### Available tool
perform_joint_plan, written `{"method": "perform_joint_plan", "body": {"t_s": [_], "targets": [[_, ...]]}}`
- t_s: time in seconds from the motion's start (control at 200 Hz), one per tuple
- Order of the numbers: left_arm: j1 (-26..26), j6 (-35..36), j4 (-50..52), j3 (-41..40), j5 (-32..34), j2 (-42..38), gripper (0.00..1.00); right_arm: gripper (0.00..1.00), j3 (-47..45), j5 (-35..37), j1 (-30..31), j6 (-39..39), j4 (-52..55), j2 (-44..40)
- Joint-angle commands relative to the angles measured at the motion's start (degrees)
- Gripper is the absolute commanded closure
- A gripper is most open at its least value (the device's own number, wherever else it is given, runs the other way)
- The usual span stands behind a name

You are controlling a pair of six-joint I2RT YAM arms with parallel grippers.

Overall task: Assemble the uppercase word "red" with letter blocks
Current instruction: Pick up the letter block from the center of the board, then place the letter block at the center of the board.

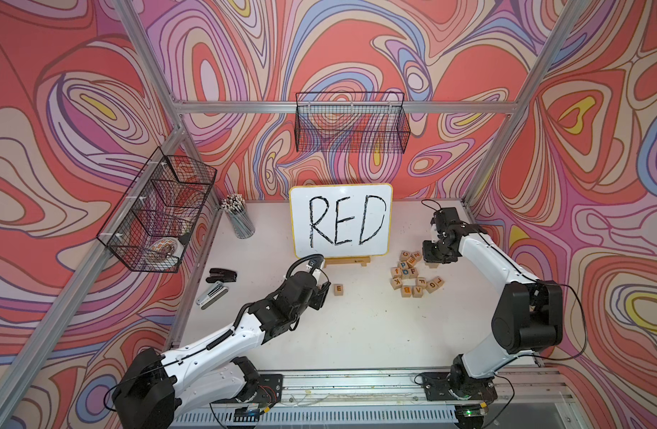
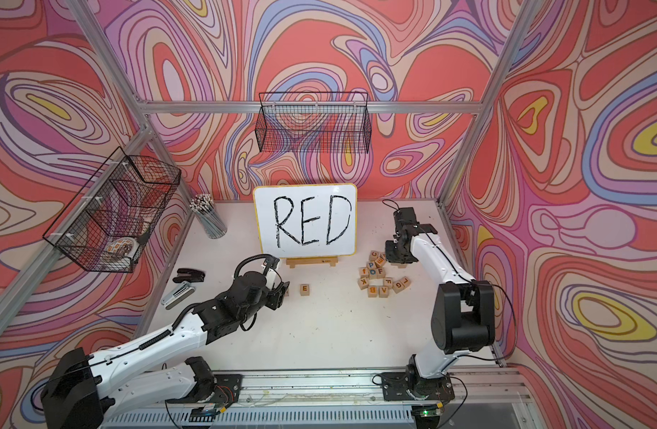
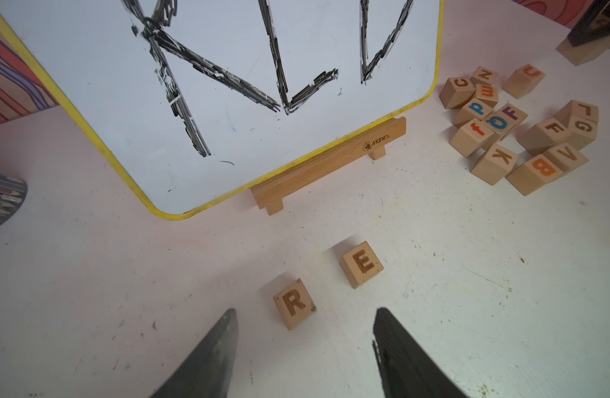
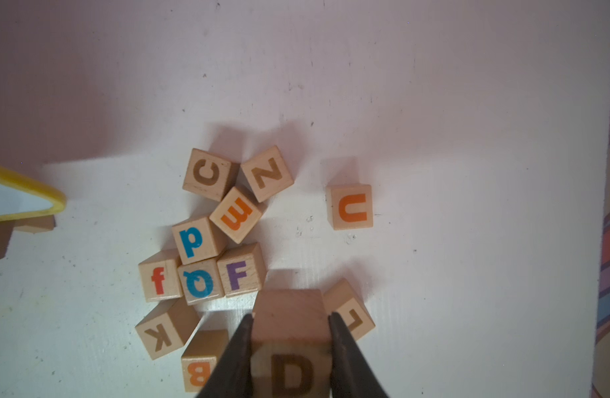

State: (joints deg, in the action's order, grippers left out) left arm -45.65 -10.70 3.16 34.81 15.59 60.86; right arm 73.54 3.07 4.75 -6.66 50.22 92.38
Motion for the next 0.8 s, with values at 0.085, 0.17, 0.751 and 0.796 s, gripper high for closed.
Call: {"method": "perform_joint_plan", "body": {"t_s": [0.085,0.17,0.751,0.796], "targets": [[0.33,-0.09,-1.23,-0.18,-0.48,0.4,0.35,0.83,1.53,2.98,7.72,-4.14,5.57,-2.96],[0.31,-0.24,-1.32,-0.61,-0.39,0.22,0.35,0.83,1.44,3.41,11.13,-6.25,6.45,-3.5],[0.32,-0.91,-1.73,-2.42,-0.29,-1.13,0.35,0.83,2.53,5.1,29.11,-23.12,6.45,1.39],[0.34,-0.99,-1.71,-2.56,-0.08,-1.19,0.35,0.83,2.48,5.18,29.81,-24.64,5.92,1.87]]}}
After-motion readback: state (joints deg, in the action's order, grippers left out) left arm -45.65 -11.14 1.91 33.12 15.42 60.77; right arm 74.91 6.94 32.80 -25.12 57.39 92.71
